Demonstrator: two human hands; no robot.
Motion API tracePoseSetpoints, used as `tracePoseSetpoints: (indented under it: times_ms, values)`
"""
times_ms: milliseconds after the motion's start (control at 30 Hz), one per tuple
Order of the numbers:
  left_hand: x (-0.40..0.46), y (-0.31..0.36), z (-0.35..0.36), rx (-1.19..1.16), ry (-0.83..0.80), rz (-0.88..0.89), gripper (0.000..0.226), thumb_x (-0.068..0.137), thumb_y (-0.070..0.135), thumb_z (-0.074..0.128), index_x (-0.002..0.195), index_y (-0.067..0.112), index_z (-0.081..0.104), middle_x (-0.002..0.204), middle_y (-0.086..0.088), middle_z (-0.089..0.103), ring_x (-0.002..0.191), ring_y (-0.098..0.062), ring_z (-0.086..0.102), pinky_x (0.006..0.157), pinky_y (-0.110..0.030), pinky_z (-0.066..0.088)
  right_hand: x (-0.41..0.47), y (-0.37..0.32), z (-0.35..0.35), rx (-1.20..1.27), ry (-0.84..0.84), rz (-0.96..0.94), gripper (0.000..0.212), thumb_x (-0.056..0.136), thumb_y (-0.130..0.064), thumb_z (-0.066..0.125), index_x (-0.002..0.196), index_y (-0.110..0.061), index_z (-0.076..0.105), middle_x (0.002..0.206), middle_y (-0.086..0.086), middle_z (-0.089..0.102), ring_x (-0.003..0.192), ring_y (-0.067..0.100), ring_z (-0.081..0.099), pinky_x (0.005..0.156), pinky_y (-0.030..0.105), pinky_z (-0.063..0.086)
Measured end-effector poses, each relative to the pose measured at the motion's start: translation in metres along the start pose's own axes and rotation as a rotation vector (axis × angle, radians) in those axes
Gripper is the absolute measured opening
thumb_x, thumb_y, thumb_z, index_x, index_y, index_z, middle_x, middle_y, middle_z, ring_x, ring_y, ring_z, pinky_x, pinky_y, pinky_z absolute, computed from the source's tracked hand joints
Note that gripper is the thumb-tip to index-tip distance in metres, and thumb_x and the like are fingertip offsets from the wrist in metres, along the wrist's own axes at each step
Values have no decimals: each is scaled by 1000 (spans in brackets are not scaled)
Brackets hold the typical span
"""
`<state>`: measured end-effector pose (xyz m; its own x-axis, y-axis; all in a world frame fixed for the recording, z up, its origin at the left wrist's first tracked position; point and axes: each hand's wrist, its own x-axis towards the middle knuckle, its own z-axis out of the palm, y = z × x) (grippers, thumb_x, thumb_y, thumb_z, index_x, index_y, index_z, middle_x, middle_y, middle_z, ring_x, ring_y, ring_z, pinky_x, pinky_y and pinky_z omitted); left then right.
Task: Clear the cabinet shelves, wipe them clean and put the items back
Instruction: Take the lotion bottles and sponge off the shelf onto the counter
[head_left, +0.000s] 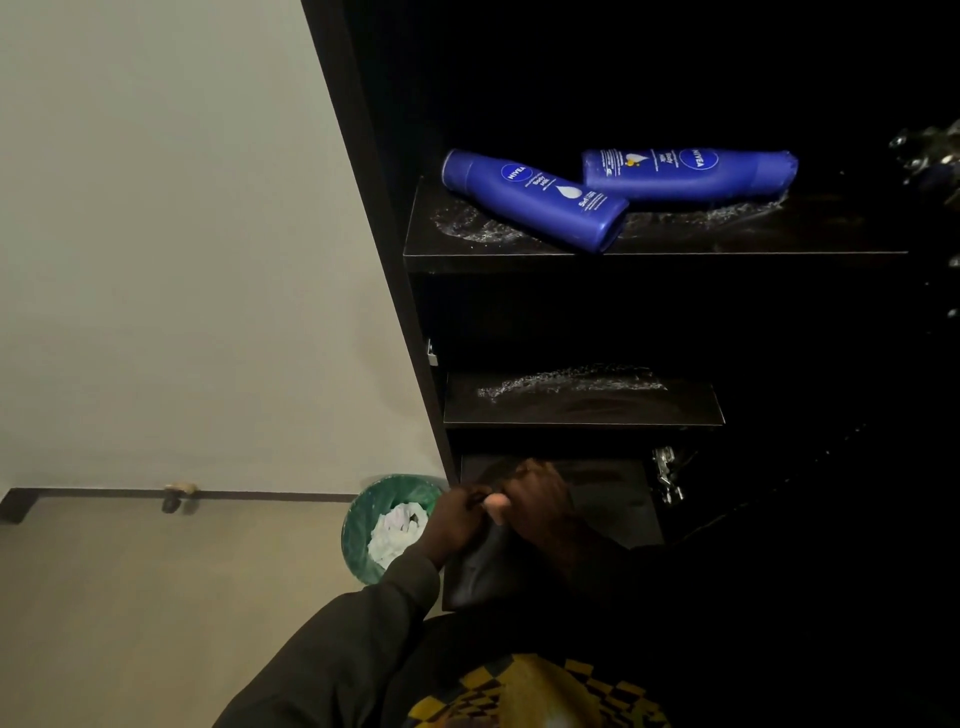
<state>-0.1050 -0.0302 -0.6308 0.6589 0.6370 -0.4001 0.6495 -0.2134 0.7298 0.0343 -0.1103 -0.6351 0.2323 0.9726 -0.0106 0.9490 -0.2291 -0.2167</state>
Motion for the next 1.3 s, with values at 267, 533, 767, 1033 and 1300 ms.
tracePoseSetpoints:
  times_ms: [267,533,767,1033,1300]
  values:
    - [2,8,-2,15,-33,11,48,76,29,47,112,11,72,115,-11,72,107,-25,66,85,-20,42,-2,5,21,95,-15,57,40,77,-50,48,90,-20,73,83,3,71,85,26,63,83,36,36]
    - [-1,9,-2,43,-15,-17,37,86,18,55,120,11,66,120,-12,69,110,-27,64,81,-16,38,-6,3,21,92,71,18,42,76,-54,48,90,-24,74,87,1,71,89,23,59,86,36,35]
    - [-5,15,-3,102,75,50,43,97,14,49,139,16,45,113,-23,68,102,-41,64,83,-37,50,-3,-10,-2,185,120,68,54,73,-51,53,120,-27,64,111,-1,70,105,25,64,90,38,50]
    - [-48,92,-38,274,319,387,29,100,31,42,125,22,53,106,-7,69,93,-27,64,72,-35,49,-34,-34,-79,623,395,144,52,81,-35,57,132,-27,52,104,-4,70,92,13,67,79,30,55]
    - [-121,240,-125,40,842,988,25,95,16,54,110,1,68,102,-10,70,95,-19,63,88,-24,48,-56,-55,-275,808,1089,-53,14,91,-8,54,103,-11,62,79,4,62,61,20,57,60,30,47]
